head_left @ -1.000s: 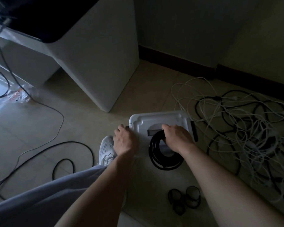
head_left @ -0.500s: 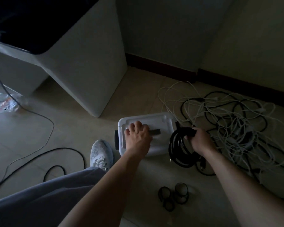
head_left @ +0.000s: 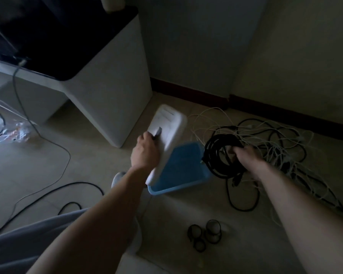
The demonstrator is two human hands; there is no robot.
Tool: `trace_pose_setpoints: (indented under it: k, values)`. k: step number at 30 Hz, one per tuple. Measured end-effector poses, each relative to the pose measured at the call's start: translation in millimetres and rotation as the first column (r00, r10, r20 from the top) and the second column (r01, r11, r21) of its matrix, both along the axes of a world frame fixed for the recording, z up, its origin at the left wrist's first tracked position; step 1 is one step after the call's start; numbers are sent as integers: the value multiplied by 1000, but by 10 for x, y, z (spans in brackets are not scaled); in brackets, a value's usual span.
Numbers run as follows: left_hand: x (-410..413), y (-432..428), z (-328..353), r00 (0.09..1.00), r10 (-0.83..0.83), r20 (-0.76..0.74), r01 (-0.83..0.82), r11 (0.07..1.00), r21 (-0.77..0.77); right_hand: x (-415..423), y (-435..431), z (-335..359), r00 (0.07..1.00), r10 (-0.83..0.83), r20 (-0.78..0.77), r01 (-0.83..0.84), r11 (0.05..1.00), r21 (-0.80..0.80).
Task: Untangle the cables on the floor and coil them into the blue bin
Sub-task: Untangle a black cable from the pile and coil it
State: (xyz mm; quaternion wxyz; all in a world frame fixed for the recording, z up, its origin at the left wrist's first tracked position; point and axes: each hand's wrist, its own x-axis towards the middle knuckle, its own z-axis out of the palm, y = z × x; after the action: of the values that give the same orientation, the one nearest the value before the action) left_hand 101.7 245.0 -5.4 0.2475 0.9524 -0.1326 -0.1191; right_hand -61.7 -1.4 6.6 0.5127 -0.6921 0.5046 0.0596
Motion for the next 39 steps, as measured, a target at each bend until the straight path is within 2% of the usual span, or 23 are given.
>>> trace_pose_setpoints:
  k: [3, 10, 15, 19, 22, 25, 26, 29, 31, 33, 37, 39]
  values:
    - [99, 203, 69, 989, 134, -64, -139, 987, -81, 122, 88, 21, 999, -16, 33, 17, 1000, -14]
    - [113, 453, -42, 986, 141, -87, -151, 981, -123, 633, 517, -183, 981, 195, 17, -193, 978, -79]
    - [94, 405, -166, 993, 108, -51, -115, 983, -145, 806, 796, -484, 949, 315, -7, -315, 949, 24]
    - [42, 330, -237, 998, 62, 20, -59, 988, -142, 827, 929, -776, 894, 446, -46, -446, 895, 18]
    - [28, 314, -331, 998, 44, 41, -37, 988, -150, 865, 991, -946, 830, 533, -163, -538, 843, 12]
    - [42, 348, -415, 998, 57, 25, -52, 985, -163, 886, 1034, -1047, 650, 603, -462, -729, 666, -157]
    - [56, 362, -428, 998, 55, 12, -52, 984, -171, 900, 1045, -1058, 599, 598, -532, -765, 624, -160]
    - [107, 373, -397, 998, 59, -21, -62, 977, -204, 947, 1097, -1015, 533, 552, -641, -783, 610, -125]
    - [142, 354, -337, 997, 73, 2, -71, 974, -216, 969, 1105, -985, 539, 538, -648, -777, 614, -137]
    - [185, 351, -297, 996, 86, 15, -81, 968, -236, 970, 1079, -929, 607, 542, -581, -739, 654, -161]
    - [268, 343, -103, 993, 115, -4, -112, 957, -268, 973, 955, -688, 780, 519, -350, -609, 759, -232]
    - [288, 341, 45, 991, 131, -16, -129, 944, -302, 984, 885, -530, 849, 488, -201, -524, 825, -212]
